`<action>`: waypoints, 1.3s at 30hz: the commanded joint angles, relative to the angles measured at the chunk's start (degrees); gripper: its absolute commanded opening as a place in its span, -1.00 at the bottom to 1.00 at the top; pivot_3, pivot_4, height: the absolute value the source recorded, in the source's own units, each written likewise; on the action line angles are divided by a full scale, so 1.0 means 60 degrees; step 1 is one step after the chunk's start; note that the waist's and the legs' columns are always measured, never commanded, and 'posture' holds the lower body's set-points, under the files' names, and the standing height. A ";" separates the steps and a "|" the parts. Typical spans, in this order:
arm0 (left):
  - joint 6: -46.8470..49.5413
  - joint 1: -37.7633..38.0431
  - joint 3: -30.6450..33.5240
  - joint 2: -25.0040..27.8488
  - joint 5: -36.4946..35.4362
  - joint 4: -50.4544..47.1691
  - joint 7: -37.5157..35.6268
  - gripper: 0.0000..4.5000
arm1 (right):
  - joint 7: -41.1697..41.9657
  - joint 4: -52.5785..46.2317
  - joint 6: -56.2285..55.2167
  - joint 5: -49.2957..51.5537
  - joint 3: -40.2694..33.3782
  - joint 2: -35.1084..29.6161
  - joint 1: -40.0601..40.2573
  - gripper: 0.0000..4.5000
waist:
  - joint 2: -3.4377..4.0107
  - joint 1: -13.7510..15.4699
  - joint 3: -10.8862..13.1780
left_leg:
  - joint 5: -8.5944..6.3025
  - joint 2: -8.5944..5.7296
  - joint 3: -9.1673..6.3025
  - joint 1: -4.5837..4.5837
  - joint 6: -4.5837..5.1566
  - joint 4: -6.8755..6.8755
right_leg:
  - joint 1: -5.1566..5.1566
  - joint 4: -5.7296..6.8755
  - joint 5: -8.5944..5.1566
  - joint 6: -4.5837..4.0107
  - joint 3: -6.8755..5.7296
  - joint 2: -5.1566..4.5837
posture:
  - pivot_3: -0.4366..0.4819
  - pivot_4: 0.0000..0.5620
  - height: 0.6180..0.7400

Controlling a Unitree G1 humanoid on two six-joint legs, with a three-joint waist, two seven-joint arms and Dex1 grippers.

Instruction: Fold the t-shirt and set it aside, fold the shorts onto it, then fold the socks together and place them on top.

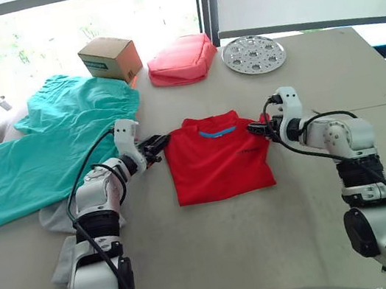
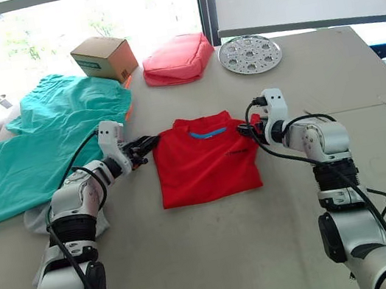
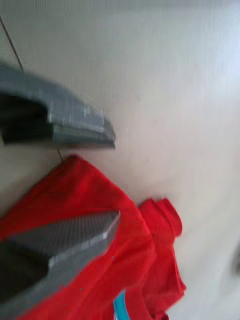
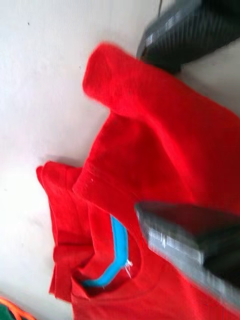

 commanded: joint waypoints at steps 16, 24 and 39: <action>-0.1519 -0.0327 0.1203 -0.0245 -0.0713 -0.0847 0.0070 -1.00 | 0.2473 -0.0675 -0.3814 0.0071 0.0751 -0.0104 -0.0532 -0.97 | 0.0003 -0.0244 0.0022 | 0.0000 0.0024 -0.0009 -0.0010 0.0000 -0.0004 | -0.0016 0.0000 0.0001 0.0002 -0.0002 0.0008 | -0.05 -0.47 0.98; -0.2248 -0.0467 0.0913 -0.0419 0.0177 0.0253 0.1317 -1.00 | 0.2032 0.3691 -0.5651 -0.1278 0.1124 0.0151 -0.1790 -0.97 | -0.0004 -0.0235 0.0018 | 0.0000 0.0015 -0.0005 -0.0004 -0.0001 -0.0006 | -0.0014 0.0000 0.0002 0.0001 0.0000 0.0007 | -0.05 -0.47 0.98; 0.0227 0.0924 0.1411 0.0275 -0.1979 -0.3359 0.0039 0.30 | 0.2119 -0.0949 -0.3730 -0.2360 0.1824 -0.1298 -0.0455 0.36 | 0.0003 -0.0258 0.0024 | 0.0003 0.0045 -0.0015 -0.0065 -0.0008 -0.0010 | -0.0078 0.0020 0.0004 0.0000 0.0006 -0.0012 | -0.05 -0.47 0.98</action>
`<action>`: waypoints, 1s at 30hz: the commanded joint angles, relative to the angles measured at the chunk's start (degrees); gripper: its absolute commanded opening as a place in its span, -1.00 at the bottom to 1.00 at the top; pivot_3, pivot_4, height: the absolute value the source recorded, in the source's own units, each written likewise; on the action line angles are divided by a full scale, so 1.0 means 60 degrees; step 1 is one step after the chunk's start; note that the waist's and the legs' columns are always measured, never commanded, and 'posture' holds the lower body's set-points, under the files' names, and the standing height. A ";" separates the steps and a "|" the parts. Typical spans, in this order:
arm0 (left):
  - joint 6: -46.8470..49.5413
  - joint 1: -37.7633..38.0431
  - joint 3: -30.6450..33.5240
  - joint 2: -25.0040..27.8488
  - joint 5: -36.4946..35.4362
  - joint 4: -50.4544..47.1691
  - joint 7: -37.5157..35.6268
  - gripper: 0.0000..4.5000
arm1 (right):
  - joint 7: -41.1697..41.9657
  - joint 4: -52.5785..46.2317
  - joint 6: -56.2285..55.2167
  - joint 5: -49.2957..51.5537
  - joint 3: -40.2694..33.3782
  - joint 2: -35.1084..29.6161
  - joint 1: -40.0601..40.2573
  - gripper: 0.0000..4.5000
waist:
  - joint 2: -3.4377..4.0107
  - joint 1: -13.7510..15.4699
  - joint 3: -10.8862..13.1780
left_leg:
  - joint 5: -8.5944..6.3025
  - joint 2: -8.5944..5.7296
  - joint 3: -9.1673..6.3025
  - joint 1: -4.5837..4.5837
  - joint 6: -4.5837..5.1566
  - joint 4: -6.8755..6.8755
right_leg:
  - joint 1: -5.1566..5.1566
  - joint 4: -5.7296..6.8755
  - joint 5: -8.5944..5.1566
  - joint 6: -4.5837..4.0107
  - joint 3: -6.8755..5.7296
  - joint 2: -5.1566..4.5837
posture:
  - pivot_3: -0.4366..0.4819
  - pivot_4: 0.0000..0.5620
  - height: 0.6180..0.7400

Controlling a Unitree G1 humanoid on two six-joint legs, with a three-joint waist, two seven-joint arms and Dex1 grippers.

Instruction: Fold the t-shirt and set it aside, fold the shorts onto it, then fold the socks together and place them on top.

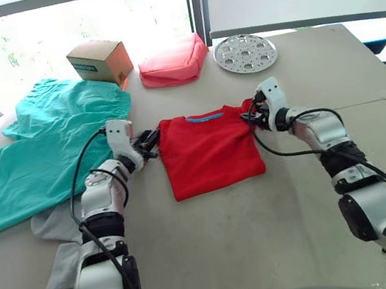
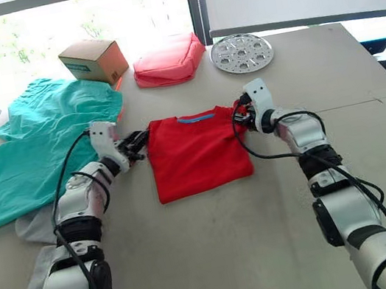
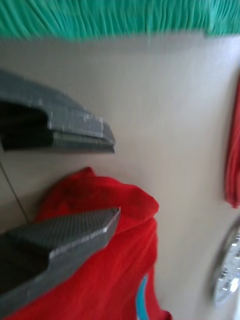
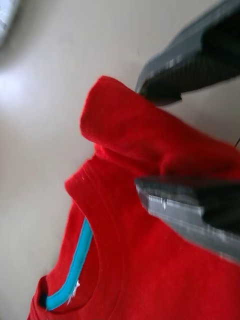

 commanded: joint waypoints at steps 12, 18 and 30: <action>0.3304 0.3312 -0.0330 -0.0311 -0.2950 -0.7825 0.0792 0.30 | 0.0323 0.1327 -0.0835 -0.0306 0.1485 0.1749 -0.0727 0.36 | -0.0007 -0.0099 -0.0006 | 0.0000 0.0010 0.0052 0.0049 -0.0002 -0.0016 | 0.0014 -0.0015 0.0002 -0.0008 0.0035 0.0007 | -0.05 -0.47 0.98; 0.3335 0.5294 0.0119 0.0802 -0.3429 -0.9527 0.0292 0.30 | 0.0069 0.2703 -0.1921 -0.0563 0.1213 0.1864 -0.0700 0.36 | 0.0006 0.0003 -0.0009 | 0.0001 0.0001 0.0037 0.0057 -0.0006 -0.0016 | 0.0018 -0.0017 -0.0022 -0.0054 0.0032 0.0003 | -0.05 -0.47 0.98; 0.2911 0.6872 0.1064 0.1916 -0.4215 -1.0177 -0.0755 0.34 | -0.0947 -0.6546 0.4438 0.2117 -0.0884 0.0691 0.3246 0.99 | 0.0034 0.0009 0.0011 | 0.0000 0.0012 0.0027 0.0048 -0.0005 -0.0028 | 0.0014 -0.0035 -0.0029 -0.0051 0.0009 0.0012 | -0.05 -0.47 0.98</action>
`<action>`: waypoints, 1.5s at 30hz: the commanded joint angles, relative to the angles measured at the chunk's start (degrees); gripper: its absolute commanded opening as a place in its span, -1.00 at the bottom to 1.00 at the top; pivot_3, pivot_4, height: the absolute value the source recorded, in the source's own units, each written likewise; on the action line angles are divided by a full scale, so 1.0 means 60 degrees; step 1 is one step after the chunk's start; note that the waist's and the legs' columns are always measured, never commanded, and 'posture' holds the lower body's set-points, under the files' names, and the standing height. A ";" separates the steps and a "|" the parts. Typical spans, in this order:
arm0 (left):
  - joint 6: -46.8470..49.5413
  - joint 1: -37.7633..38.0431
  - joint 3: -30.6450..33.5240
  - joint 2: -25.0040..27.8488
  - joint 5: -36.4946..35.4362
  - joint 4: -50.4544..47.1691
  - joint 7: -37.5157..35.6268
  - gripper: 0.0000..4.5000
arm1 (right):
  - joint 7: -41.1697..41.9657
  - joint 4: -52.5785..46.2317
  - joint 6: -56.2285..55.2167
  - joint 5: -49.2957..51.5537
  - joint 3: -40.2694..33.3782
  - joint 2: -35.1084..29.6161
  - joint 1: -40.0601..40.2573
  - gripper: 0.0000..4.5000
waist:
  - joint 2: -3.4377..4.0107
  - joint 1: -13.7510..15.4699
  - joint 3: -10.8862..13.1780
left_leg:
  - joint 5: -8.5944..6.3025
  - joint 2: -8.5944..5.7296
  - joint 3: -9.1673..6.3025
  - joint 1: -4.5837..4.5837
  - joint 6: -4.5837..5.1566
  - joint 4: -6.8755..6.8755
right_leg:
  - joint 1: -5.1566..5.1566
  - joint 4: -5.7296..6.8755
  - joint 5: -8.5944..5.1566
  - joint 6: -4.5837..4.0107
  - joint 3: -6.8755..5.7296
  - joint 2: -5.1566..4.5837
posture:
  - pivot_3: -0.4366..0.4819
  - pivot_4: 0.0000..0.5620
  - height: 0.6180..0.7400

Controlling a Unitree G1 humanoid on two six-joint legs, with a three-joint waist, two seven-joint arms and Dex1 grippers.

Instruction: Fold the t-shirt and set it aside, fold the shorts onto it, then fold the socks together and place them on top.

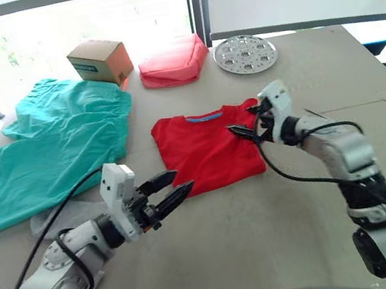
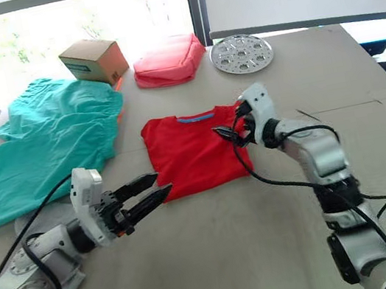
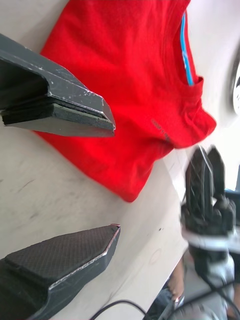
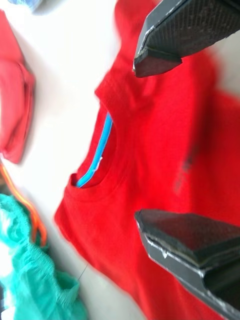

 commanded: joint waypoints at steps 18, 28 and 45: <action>-0.0702 0.0884 0.0646 0.0415 -0.0173 0.0183 -0.0552 0.34 | -0.1502 0.3185 -0.1194 -0.1284 0.2116 0.2020 0.0748 0.99 | -0.0056 -0.0325 -0.0038 | -0.0002 0.0028 0.0047 0.0028 -0.0002 -0.0006 | -0.0011 0.0001 -0.0008 0.0017 0.0018 0.0016 | -0.05 -0.47 0.98; -0.1103 0.1279 0.0657 0.0324 0.0011 0.0034 -0.0426 0.34 | -0.1141 0.5415 -0.2029 -0.2683 0.3332 0.1598 0.0838 -0.34 | -0.0055 -0.0317 -0.0165 | -0.0007 0.0041 0.0049 0.0101 -0.0009 -0.0022 | 0.0049 -0.0001 -0.0022 0.0028 0.0026 0.0013 | -0.05 -0.47 0.98; -0.1209 -0.0694 -0.1079 0.0492 0.0339 0.0946 -0.1345 0.34 | -0.3090 0.0189 -0.1333 -0.1572 -0.2109 0.0592 0.5366 -1.00 | 0.0011 0.0622 -0.0196 | -0.0031 -0.0029 -0.0026 0.0010 -0.0047 0.0005 | 0.0048 -0.0017 -0.0063 0.0033 -0.0051 -0.0084 | -0.05 -0.47 0.98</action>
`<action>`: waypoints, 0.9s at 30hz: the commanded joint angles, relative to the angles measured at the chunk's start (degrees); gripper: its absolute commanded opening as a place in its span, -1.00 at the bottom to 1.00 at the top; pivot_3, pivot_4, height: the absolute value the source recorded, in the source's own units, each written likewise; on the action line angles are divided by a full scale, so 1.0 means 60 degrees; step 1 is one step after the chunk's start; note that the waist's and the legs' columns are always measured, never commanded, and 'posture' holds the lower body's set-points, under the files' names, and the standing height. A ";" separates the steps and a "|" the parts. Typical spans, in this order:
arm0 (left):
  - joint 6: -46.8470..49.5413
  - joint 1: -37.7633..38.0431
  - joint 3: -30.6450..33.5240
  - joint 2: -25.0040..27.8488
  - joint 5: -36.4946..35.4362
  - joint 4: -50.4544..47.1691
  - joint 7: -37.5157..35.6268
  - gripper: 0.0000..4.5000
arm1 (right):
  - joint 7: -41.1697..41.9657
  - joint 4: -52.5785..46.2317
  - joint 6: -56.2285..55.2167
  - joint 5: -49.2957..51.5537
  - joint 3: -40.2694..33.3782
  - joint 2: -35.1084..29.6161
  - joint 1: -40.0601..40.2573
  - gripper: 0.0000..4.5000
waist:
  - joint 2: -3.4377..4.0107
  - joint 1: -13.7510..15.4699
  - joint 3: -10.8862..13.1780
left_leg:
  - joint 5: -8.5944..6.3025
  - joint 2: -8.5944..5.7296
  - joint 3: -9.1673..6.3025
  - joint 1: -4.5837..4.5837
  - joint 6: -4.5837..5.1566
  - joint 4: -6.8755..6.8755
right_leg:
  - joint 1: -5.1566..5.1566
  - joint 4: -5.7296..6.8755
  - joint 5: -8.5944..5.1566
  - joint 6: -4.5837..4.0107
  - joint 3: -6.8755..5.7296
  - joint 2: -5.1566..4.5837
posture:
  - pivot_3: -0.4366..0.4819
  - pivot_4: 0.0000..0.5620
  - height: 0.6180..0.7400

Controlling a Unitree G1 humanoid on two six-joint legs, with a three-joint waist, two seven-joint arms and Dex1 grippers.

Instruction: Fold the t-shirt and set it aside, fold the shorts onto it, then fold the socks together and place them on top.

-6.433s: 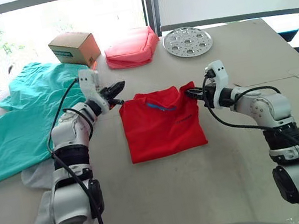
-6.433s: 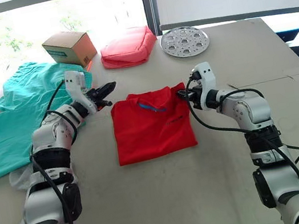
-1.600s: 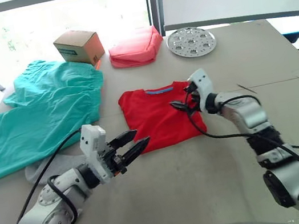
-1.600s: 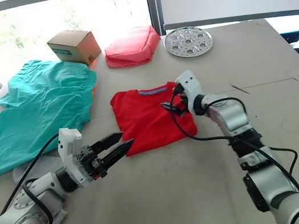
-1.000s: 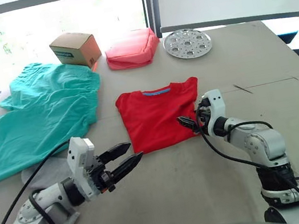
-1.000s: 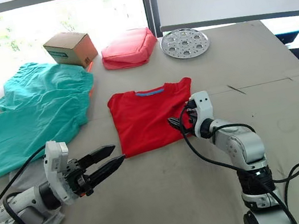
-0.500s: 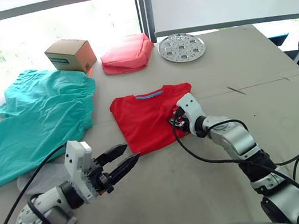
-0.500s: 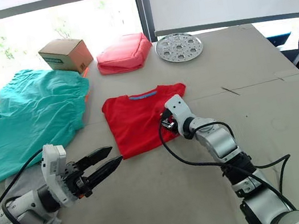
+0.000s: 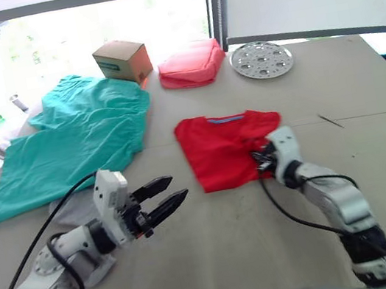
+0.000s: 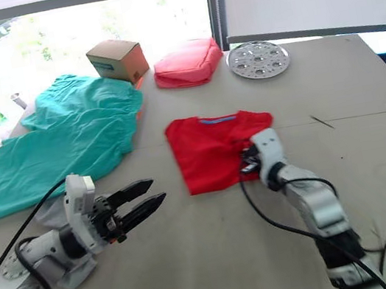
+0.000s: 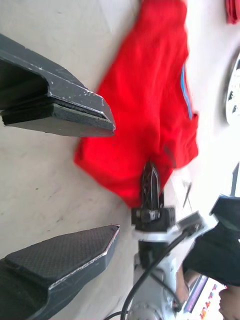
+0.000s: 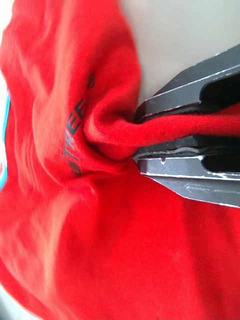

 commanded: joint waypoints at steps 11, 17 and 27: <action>-0.0732 -0.3100 -0.2879 0.0269 0.0776 0.0786 -0.2593 0.34 | -0.1532 -0.1469 0.0665 0.0978 -0.5958 -0.0136 0.4702 -1.00 | -0.0024 0.0110 0.0013 | -0.0001 0.0003 -0.0008 -0.0032 -0.0001 0.0000 | 0.0000 -0.0005 -0.0033 0.0055 -0.0069 -0.0059 | -0.05 -0.47 0.98; -0.1048 -0.4062 -0.3738 -0.0189 0.1170 0.1280 -0.3112 0.34 | -0.1238 -0.0690 -0.0193 0.1161 -0.6890 -0.0607 0.5253 -1.00 | -0.0025 0.0051 0.0041 | -0.0001 0.0008 -0.0017 -0.0059 0.0000 -0.0002 | -0.0006 -0.0019 -0.0040 0.0067 -0.0094 -0.0072 | -0.05 -0.47 0.98; -0.1527 -0.4613 -0.4228 -0.0593 0.1655 0.2149 -0.3657 0.34 | 0.0343 0.2495 -0.1344 0.1395 -0.7044 -0.3092 0.4355 -1.00 | -0.0089 -0.0170 0.0120 | 0.0023 0.0009 -0.0005 -0.0057 0.0042 0.0007 | -0.0002 -0.0023 -0.0040 0.0067 -0.0098 -0.0054 | -0.05 -0.47 0.98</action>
